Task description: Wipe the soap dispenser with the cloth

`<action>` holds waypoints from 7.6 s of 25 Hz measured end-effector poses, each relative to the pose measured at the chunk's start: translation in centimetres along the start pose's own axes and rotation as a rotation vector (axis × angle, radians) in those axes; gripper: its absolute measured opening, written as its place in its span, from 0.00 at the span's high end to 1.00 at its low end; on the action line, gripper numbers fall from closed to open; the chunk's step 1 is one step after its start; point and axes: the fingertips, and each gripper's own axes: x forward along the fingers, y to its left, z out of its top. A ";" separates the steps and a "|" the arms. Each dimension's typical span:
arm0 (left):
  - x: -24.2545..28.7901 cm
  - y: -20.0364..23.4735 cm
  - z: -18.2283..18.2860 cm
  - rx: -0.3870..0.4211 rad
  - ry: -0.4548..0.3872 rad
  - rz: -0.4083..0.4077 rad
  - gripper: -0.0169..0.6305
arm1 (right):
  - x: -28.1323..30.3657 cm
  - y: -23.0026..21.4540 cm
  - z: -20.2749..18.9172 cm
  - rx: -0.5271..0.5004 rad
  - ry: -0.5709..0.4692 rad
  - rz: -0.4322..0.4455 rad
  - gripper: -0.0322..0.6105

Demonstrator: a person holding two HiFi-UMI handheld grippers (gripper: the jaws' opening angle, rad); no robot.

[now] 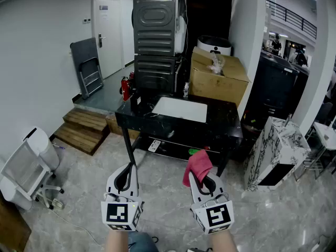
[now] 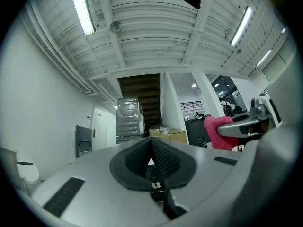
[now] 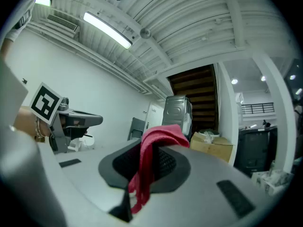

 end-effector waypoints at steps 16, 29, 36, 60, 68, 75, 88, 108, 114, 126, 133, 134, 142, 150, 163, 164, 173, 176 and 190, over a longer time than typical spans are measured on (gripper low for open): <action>8.7 5.2 -3.2 -0.064 -0.025 -0.036 0.96 | 9.7 -2.5 -2.2 -0.002 0.037 -0.045 0.87; 26.0 21.0 -10.1 -0.127 -0.012 -0.067 0.96 | 34.4 -1.3 -6.1 0.004 0.112 -0.013 0.87; 31.5 25.5 -12.8 -0.127 0.033 -0.095 0.96 | 41.7 -1.0 -8.1 0.031 0.157 -0.026 0.87; 56.5 32.6 -23.9 -0.170 0.167 -0.188 0.53 | 66.9 -10.4 -15.7 0.128 0.200 -0.033 0.87; 65.5 33.0 -30.3 -0.167 0.272 -0.199 0.48 | 73.7 -14.8 -19.7 0.166 0.247 -0.037 0.87; 69.6 34.0 -33.5 -0.131 0.305 -0.150 0.63 | 76.2 -16.1 -22.0 0.160 0.291 -0.021 0.87; 71.2 34.0 -33.6 -0.074 0.288 -0.160 0.83 | 76.7 -15.3 -22.4 0.167 0.296 0.011 0.87; 70.9 33.8 -34.1 -0.046 0.296 -0.459 0.83 | 87.1 -2.9 -17.3 0.145 0.314 0.642 0.87; 71.0 33.7 -34.0 -0.053 0.299 -0.498 0.83 | 89.0 -0.7 -20.2 0.062 0.503 0.735 0.87; 71.0 33.7 -34.2 -0.059 0.307 -0.546 0.83 | 90.1 -6.1 -21.4 0.118 0.528 0.489 0.87; 71.1 34.6 -34.0 -0.323 0.330 -0.512 0.82 | 87.1 -10.3 -19.8 0.300 0.418 0.235 0.87; 71.2 35.1 -34.1 -0.413 0.331 -0.493 0.82 | 86.4 -10.7 -19.9 0.318 0.412 0.213 0.87; 71.3 38.8 -37.0 -1.053 0.308 -0.307 0.83 | 83.1 -11.7 -21.4 0.405 0.417 0.084 0.87; 71.0 38.9 -37.2 -1.035 0.313 -0.286 0.83 | 84.6 -8.4 -24.1 0.365 0.481 0.121 0.87; 70.9 38.5 -36.8 -0.925 0.338 -0.320 0.82 | 84.7 -8.8 -31.0 0.424 0.667 0.078 0.87; 70.8 38.4 -36.7 -0.916 0.338 -0.322 0.82 | 84.5 -9.0 -31.2 0.425 0.675 0.069 0.87; 70.9 38.0 -36.4 -0.862 0.348 -0.325 0.82 | 84.6 -6.4 -24.1 0.508 0.467 0.144 0.87; 71.0 37.9 -36.4 -0.848 0.354 -0.325 0.82 | 84.9 -4.5 -24.3 0.483 0.489 0.193 0.87; 71.1 38.7 -37.0 -0.846 0.369 -0.295 0.80 | 81.4 -6.8 -30.2 0.466 0.688 0.062 0.87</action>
